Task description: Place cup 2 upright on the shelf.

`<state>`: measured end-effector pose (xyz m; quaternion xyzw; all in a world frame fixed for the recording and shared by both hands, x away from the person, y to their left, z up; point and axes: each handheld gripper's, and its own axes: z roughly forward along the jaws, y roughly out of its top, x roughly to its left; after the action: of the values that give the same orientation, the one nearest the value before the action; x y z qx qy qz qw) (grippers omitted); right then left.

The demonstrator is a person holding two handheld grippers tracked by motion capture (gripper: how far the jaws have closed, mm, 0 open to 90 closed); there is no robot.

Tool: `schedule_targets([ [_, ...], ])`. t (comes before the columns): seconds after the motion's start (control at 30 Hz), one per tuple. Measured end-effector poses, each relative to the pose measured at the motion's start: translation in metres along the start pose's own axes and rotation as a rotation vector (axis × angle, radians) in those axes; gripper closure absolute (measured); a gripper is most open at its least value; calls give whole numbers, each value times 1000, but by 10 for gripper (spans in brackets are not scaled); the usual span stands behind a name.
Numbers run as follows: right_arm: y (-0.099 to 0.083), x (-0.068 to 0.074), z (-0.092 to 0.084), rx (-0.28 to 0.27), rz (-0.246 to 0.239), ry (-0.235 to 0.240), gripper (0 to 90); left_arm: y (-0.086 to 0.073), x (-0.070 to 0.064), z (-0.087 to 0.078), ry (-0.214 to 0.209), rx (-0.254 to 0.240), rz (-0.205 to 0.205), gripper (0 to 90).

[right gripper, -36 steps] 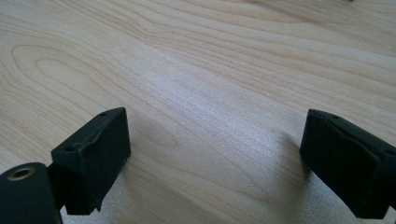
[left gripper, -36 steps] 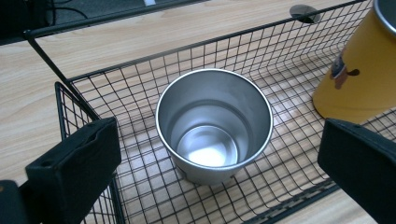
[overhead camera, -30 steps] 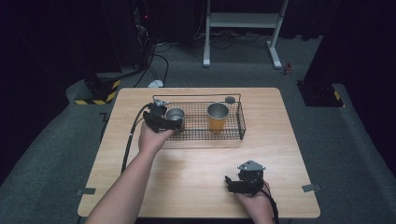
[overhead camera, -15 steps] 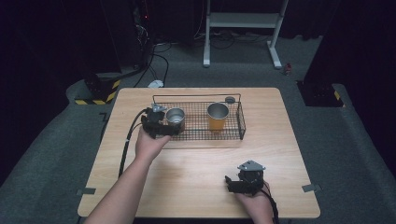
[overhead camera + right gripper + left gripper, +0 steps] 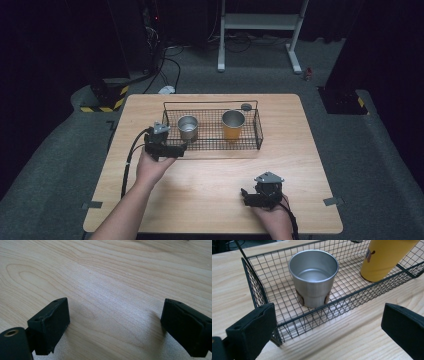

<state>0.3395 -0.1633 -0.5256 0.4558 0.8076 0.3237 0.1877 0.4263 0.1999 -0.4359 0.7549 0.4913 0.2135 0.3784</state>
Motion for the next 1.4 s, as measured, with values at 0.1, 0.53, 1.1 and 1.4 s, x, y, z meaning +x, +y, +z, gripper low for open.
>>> schedule_targets([
  [0.1, 0, 0, 0, 0, 0, 0, 84, -6, -1, -2, -4, -1, -1, 6],
  [0.53, 0, 0, 0, 0, 0, 0, 84, -41, 3, -6, -18, 35, 4, 6],
  [1.1, 0, 0, 0, 0, 0, 0, 84, -107, 0, -3, -52, 157, 57, 11],
  [1.4, 0, 0, 0, 0, 0, 0, 84, -129, 2, -12, -7, 105, 85, 42],
])
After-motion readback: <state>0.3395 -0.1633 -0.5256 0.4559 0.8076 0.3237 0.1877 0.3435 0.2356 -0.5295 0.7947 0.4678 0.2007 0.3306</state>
